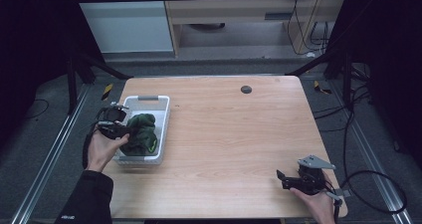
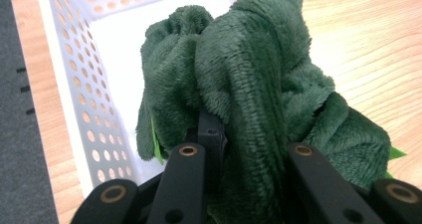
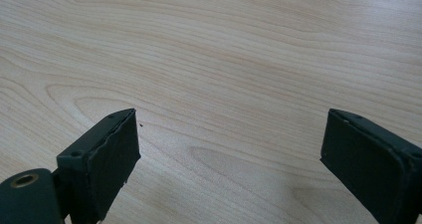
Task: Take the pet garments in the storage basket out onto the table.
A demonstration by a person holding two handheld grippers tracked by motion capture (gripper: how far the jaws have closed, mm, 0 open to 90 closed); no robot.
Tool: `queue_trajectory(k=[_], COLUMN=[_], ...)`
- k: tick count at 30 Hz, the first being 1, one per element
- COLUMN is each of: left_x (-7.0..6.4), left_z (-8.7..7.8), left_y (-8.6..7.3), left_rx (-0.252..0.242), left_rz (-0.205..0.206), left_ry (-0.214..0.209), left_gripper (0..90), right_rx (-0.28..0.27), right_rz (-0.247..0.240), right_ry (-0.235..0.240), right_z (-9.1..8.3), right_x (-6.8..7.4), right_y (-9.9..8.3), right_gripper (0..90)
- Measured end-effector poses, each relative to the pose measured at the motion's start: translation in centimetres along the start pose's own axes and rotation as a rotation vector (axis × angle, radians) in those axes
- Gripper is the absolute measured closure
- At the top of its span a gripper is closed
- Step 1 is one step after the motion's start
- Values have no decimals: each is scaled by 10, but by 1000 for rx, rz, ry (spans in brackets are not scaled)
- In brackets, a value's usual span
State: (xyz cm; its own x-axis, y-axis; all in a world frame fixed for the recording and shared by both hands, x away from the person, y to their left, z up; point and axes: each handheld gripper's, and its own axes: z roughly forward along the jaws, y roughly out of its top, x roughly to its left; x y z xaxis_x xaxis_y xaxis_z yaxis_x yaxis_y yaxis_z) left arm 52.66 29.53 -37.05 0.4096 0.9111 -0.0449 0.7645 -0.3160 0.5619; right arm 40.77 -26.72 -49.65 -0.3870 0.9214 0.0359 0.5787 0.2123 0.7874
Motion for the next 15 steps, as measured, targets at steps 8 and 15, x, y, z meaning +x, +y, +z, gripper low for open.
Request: queue_trajectory(k=[8,15], left_x=[-10,-21], left_z=[-21,-40], left_y=[7,13], left_rx=[-34,-56], left_rz=[46,101], left_ry=[-9,-9], left_gripper=[777,776], right_rx=[-2,-16], right_rz=[0,-8], right_ry=[1,-7], right_z=[0,-1], right_x=[0,0], right_y=[0,0], right_gripper=[82,80])
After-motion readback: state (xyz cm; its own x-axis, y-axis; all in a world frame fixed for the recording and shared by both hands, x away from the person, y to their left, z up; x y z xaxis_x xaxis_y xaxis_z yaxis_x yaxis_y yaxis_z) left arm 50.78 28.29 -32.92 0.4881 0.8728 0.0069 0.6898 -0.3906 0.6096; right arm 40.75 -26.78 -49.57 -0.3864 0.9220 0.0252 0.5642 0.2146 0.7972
